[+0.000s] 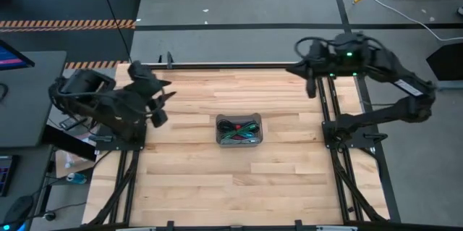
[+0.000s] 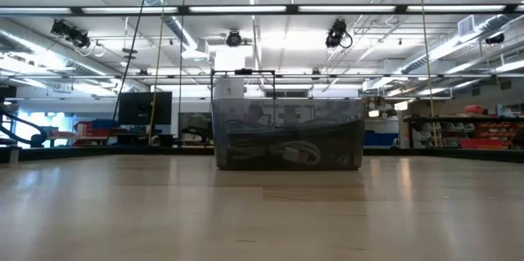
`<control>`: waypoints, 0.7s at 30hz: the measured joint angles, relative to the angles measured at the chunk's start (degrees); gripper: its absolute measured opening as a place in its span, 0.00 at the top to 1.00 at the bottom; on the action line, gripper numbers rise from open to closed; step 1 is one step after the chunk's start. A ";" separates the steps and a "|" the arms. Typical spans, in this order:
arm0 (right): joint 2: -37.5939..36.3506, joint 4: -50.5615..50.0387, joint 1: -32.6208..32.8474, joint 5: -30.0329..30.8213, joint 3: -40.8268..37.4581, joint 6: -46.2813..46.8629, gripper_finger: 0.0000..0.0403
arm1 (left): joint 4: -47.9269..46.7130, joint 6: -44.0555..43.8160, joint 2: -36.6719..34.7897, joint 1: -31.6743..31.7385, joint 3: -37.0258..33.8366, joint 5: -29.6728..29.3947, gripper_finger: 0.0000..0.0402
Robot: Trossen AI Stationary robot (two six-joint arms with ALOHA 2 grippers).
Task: Pick and place USB-C Cables
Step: Return to Home Position
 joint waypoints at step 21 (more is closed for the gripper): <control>-14.73 3.23 0.00 -16.49 0.06 0.18 0.94 | 4.13 -19.49 -11.47 -6.39 -29.32 9.82 0.61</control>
